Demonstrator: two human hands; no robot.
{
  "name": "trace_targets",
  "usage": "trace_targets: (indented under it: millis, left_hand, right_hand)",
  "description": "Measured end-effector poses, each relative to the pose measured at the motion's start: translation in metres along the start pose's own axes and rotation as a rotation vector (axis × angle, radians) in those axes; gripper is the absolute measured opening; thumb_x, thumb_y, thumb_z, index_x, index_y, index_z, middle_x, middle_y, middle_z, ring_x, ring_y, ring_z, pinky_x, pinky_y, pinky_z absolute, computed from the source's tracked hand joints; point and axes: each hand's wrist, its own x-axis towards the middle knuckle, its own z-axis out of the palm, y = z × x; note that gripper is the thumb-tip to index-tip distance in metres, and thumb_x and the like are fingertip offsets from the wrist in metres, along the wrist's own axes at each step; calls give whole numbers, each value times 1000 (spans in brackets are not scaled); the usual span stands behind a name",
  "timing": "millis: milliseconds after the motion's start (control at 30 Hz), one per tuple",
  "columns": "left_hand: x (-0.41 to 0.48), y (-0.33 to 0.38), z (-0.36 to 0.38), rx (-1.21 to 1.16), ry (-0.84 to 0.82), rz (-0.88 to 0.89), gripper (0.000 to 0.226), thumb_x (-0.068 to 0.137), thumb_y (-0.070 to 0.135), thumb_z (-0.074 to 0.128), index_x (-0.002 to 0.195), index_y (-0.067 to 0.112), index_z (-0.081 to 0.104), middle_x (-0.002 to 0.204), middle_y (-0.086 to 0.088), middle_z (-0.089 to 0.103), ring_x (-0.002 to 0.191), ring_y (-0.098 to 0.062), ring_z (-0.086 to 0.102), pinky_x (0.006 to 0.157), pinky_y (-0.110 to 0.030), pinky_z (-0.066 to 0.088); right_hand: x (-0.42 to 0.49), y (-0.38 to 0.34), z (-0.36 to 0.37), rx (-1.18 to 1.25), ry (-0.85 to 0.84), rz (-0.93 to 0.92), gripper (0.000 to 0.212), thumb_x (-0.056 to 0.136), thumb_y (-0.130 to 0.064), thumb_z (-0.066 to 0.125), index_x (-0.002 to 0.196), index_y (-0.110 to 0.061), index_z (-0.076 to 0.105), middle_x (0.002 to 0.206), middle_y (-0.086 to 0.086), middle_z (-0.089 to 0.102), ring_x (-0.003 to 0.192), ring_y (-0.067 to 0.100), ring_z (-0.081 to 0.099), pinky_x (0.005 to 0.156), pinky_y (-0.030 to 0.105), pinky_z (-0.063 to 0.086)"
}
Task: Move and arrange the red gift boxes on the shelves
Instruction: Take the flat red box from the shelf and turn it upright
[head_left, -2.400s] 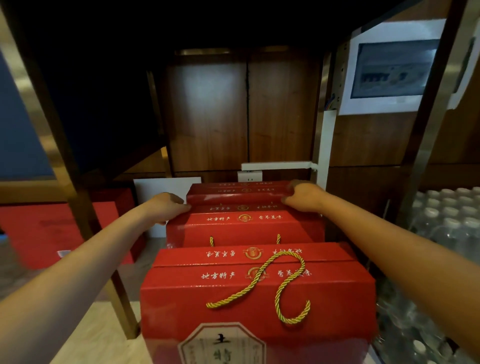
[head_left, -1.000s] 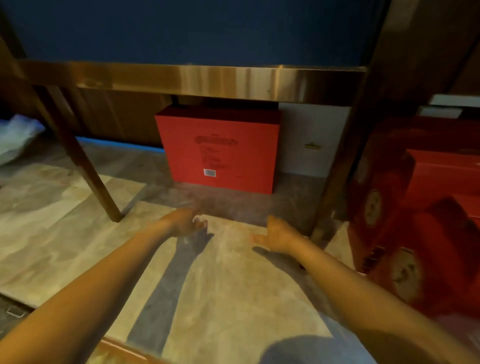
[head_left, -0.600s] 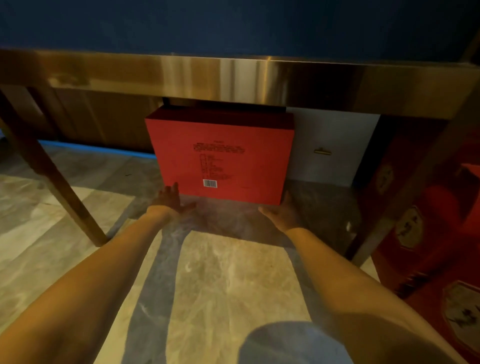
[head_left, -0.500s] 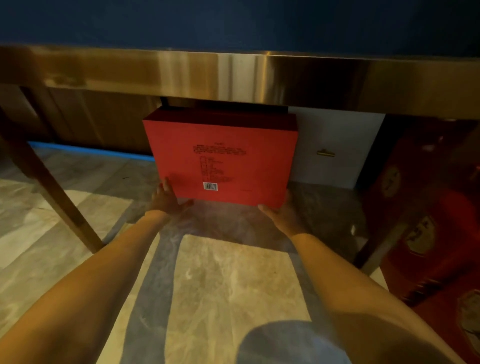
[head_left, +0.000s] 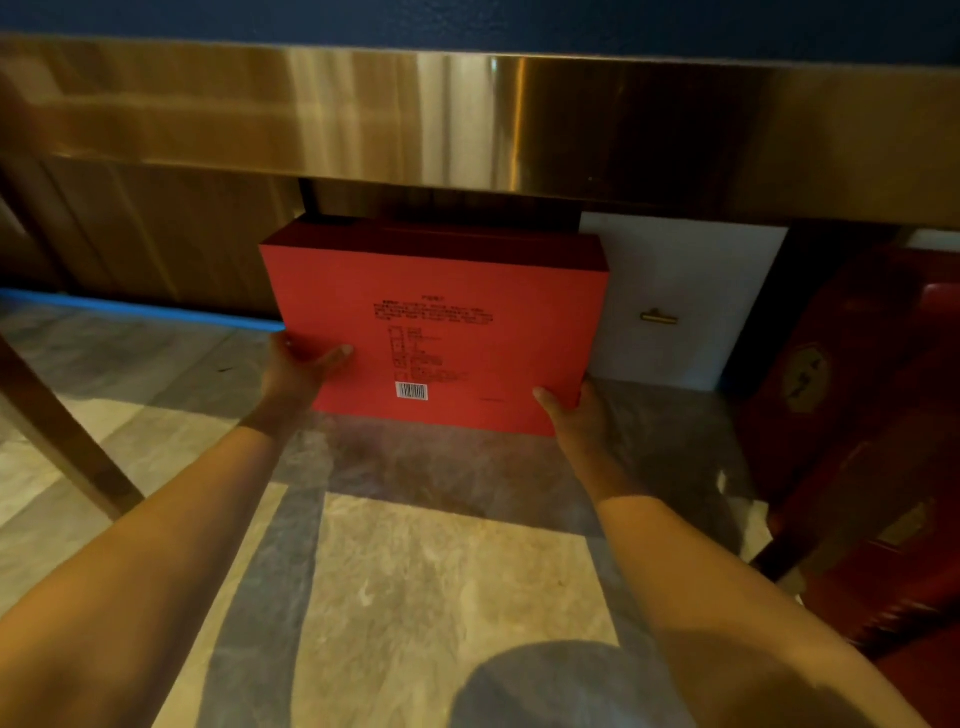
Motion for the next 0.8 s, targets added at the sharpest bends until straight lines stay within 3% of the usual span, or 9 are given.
trace_targets:
  millis: [200,300,433,633,800]
  left_hand:
    - [-21,-2,-12,1,48,-5,61,66,20,84,117,0,55,119,-17,65,106,-32,65,91,-52,53]
    - [-38,0,-24,34,70,-7,70,66,21,84,122,-8,52,123,-26,62,112,-40,62,93,-52,51]
    - [-72,1,-44,-68,92,8,65,69,9,82,124,-8,51,125,-24,62,111,-36,63,93,-50,52]
    - [-138,0,-76,-82,168,-54,71,66,13,85,125,-3,49,126,-20,60,116,-34,60,99,-51,48]
    - [-200,6,-101,-84,238,-67,69,67,12,84,123,1,45,126,-16,59,113,-29,61,97,-48,50]
  right_hand:
    - [-29,-1,-8,32,8,2,49,77,-19,72,121,-4,55,115,16,66,95,21,63,77,25,43]
    - [-46,-3,-12,-21,8,32,49,77,-22,72,119,-3,56,113,18,67,99,32,65,78,31,47]
    - [-73,-10,-20,-133,2,66,55,75,-28,74,123,-6,57,115,20,67,102,36,63,85,42,50]
    - [-126,-15,-45,-12,-64,77,63,76,-27,73,133,-14,49,115,11,68,99,24,64,85,30,49]
    - [-170,-13,-69,-65,-141,37,54,77,-35,70,124,-14,54,114,8,68,104,28,63,89,41,51]
